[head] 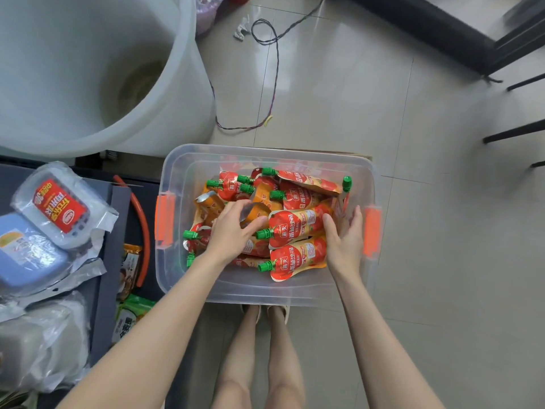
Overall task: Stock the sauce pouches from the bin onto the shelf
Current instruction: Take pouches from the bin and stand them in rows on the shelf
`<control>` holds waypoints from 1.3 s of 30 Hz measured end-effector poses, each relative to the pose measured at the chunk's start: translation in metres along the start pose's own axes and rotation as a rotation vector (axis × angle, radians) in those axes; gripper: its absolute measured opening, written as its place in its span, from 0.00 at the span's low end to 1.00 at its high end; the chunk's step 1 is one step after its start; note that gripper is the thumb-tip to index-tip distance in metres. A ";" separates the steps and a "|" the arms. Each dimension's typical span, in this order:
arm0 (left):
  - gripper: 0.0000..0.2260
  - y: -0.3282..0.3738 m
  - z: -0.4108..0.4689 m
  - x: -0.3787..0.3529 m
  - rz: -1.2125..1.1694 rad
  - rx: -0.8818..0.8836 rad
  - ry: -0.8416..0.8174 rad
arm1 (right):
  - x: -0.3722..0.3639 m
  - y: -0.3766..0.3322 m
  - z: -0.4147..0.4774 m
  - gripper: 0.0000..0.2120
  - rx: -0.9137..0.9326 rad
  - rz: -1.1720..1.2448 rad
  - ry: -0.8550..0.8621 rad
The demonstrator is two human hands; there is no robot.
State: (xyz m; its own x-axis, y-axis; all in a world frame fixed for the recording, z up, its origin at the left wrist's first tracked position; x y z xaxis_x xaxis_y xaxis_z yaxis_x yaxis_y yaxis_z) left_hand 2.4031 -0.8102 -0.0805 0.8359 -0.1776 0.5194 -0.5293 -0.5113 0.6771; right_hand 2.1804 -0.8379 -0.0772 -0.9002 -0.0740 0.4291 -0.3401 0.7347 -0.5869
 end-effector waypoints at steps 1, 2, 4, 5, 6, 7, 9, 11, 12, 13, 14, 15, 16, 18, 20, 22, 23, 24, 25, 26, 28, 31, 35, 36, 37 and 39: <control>0.21 -0.002 0.003 0.000 0.012 0.000 -0.003 | -0.003 0.003 0.006 0.34 0.005 -0.018 -0.020; 0.20 -0.005 0.005 0.001 0.036 -0.003 -0.006 | -0.005 0.006 0.010 0.32 0.035 -0.065 -0.020; 0.18 -0.009 0.008 0.003 0.054 -0.009 -0.011 | -0.008 0.008 0.018 0.27 0.119 -0.188 0.002; 0.17 -0.010 0.009 0.004 0.038 -0.015 -0.008 | -0.009 0.010 0.022 0.25 0.154 -0.244 0.011; 0.16 -0.010 0.009 0.004 0.023 -0.024 0.001 | -0.011 0.010 0.025 0.24 0.179 -0.295 0.017; 0.14 -0.011 0.008 0.006 0.012 -0.033 0.018 | -0.012 0.011 0.028 0.23 0.191 -0.334 0.026; 0.09 -0.012 0.004 0.010 -0.013 -0.048 0.071 | -0.013 0.009 0.031 0.22 0.200 -0.363 0.038; 0.04 -0.013 -0.002 0.017 -0.035 -0.050 0.124 | -0.012 0.004 0.030 0.20 0.236 -0.346 0.027; 0.03 -0.013 -0.005 0.021 -0.045 -0.044 0.143 | -0.010 0.001 0.027 0.19 0.270 -0.359 0.030; 0.04 -0.014 -0.008 0.026 -0.070 -0.035 0.158 | -0.009 -0.003 0.022 0.18 0.314 -0.391 0.042; 0.04 -0.014 -0.012 0.031 -0.111 -0.024 0.170 | -0.007 -0.007 0.016 0.16 0.361 -0.428 0.060; 0.04 -0.015 -0.016 0.037 -0.157 -0.010 0.180 | -0.008 -0.010 0.008 0.15 0.401 -0.455 0.072; 0.04 -0.015 -0.020 0.042 -0.194 0.002 0.190 | -0.011 -0.012 0.000 0.16 0.426 -0.466 0.069; 0.04 -0.016 -0.030 0.050 -0.239 0.024 0.218 | -0.027 -0.010 -0.012 0.19 0.404 -0.448 0.005; 0.04 -0.021 -0.041 0.057 -0.262 0.057 0.266 | -0.046 -0.001 -0.019 0.22 0.283 -0.388 -0.090; 0.07 -0.026 -0.052 0.063 -0.285 0.115 0.316 | -0.057 0.009 -0.022 0.23 0.144 -0.304 -0.129; 0.07 -0.029 -0.057 0.065 -0.312 0.149 0.330 | -0.057 0.013 -0.023 0.23 0.100 -0.269 -0.118; 0.08 -0.031 -0.061 0.066 -0.345 0.177 0.328 | -0.055 0.017 -0.023 0.23 0.069 -0.239 -0.106; 0.10 -0.034 -0.064 0.067 -0.367 0.201 0.303 | -0.053 0.021 -0.024 0.24 0.049 -0.222 -0.108; 0.12 -0.036 -0.065 0.067 -0.372 0.218 0.257 | -0.051 0.024 -0.025 0.27 0.039 -0.222 -0.119; 0.16 -0.037 -0.065 0.067 -0.332 0.230 0.117 | -0.049 0.029 -0.025 0.35 -0.002 -0.229 -0.126; 0.18 -0.029 -0.060 0.061 -0.249 0.205 -0.087 | -0.048 0.029 -0.021 0.33 -0.119 -0.135 -0.122; 0.09 -0.012 -0.063 0.062 -0.288 0.131 -0.080 | -0.050 0.022 -0.031 0.14 -0.167 0.053 -0.252; 0.06 -0.010 -0.068 0.064 -0.298 0.116 -0.052 | -0.050 0.021 -0.037 0.11 -0.183 0.122 -0.298; 0.03 -0.009 -0.074 0.066 -0.312 0.108 -0.022 | -0.048 0.020 -0.044 0.10 -0.200 0.183 -0.343; 0.02 -0.008 -0.091 0.069 -0.367 0.113 0.037 | -0.046 0.016 -0.059 0.10 -0.237 0.283 -0.430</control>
State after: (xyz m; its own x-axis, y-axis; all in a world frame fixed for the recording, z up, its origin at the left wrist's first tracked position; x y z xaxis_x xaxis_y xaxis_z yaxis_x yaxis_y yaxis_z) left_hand 2.4514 -0.7419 -0.0023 0.9600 0.0639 0.2726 -0.1745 -0.6246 0.7612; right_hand 2.2323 -0.7828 -0.0654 -0.9941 -0.0835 -0.0698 -0.0437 0.8935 -0.4469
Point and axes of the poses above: each hand's wrist, its own z-axis towards the middle knuckle, its own x-axis out of the back of the hand, y = z × x, the point moved 5 cm from there along z, towards the middle knuckle, and after that the axes turned 7 degrees about -x, right-handed, at the moved point
